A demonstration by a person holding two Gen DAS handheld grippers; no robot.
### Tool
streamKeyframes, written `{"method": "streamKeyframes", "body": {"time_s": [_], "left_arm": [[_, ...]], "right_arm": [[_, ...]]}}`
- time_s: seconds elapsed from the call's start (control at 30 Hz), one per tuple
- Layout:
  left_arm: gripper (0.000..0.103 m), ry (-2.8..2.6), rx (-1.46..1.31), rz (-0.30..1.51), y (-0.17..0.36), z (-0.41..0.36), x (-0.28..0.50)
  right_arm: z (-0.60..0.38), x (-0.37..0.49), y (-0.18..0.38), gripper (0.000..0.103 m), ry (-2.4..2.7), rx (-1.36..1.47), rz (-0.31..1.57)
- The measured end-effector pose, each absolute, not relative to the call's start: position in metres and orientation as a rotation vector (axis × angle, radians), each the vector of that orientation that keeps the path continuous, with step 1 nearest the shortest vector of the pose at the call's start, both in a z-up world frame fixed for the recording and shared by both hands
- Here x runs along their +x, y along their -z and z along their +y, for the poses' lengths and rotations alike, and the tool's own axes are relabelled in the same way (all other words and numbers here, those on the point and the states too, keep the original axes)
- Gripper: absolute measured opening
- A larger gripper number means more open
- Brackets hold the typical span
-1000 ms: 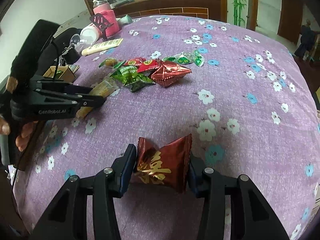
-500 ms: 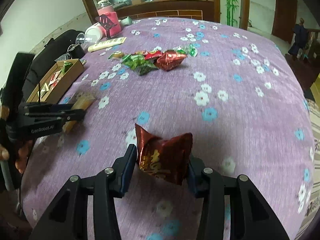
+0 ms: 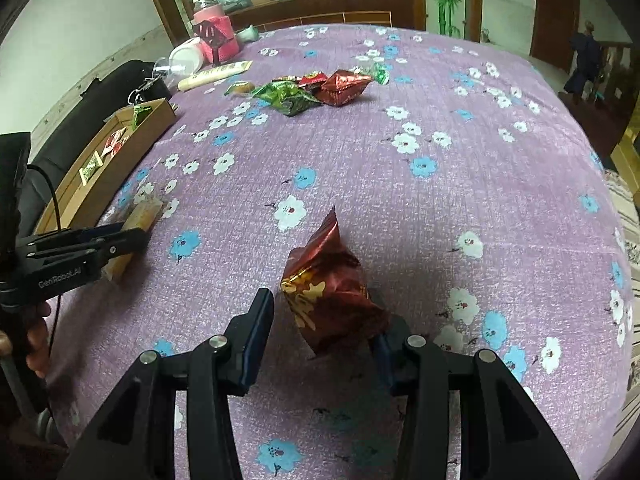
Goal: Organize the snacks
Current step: 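Grasp the yellow cake packet with the left gripper while the right holds the red bag, then carry the yellow cake packet and red candy bag over the tray and release both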
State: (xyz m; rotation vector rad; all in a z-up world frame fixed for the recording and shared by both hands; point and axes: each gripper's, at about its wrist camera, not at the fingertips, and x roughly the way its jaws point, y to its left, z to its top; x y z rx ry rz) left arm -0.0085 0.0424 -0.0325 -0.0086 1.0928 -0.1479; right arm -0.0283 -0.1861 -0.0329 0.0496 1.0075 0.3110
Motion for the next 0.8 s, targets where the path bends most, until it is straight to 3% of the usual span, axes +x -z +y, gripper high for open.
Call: {"method": "streamKeyframes", "body": {"time_s": [0.2,0.3,0.37,0.8], "left_arm": [[0.035,0.155,-0.007,1.092,0.033,0.043,-0.01],[0.036,0.157,0.003,1.087,0.033,0.042,-0.011],[0.036,0.156,0.003,1.084,0.033,0.042,-0.012],[0.036,0.134,-0.007,1.06,0.033,0.041,-0.021]], "right_arm": [[-0.185,-0.015,0.03,0.049,-0.307,0.014,1.037],[-0.176,-0.015,0.031,0.036,-0.309,-0.086,1.039],[-0.175,-0.017,0.026,0.034,-0.307,-0.091,1.016],[-0.169,-0.042,0.01,0.033,-0.354,-0.036,0.957]]}}
